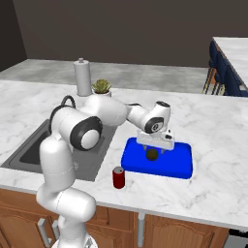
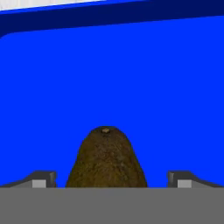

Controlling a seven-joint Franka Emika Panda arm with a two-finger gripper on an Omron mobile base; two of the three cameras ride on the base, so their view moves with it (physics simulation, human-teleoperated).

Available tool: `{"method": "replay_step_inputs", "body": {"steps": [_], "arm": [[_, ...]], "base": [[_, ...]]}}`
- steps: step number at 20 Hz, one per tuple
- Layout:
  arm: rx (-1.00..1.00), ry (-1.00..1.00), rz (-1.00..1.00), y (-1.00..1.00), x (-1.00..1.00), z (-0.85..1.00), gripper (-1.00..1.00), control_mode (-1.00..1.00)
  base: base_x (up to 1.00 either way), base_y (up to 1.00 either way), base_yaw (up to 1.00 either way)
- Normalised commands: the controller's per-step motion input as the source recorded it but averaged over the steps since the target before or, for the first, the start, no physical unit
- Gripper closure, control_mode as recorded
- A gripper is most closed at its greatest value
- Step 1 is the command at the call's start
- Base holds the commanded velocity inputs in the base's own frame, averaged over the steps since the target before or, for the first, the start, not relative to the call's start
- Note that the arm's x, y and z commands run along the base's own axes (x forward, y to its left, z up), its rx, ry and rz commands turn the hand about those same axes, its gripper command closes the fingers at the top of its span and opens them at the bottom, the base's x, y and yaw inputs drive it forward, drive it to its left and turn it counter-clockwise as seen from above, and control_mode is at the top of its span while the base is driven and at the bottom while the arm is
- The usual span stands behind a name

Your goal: Pick up all produce items and place them in the sink. Turn on the sink faucet to wash them. Then turn the sink off and put them in the tray.

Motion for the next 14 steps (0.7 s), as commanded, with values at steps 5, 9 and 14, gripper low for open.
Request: {"method": "replay_step_inputs", "body": {"steps": [5,9,14], "arm": [[0.0,0.0,0.0,0.13,0.05,-0.05,-1.0,-1.0],[0.01,0.0,0.01,0.07,0.12,-0.1,-1.0,-1.0],[0.0,-0.01,0.0,0.03,-0.03,0.31,-1.0,-1.0]], "base": [[0.0,0.0,0.0],[0.0,0.0,0.0],[0.0,0.0,0.0]]}}
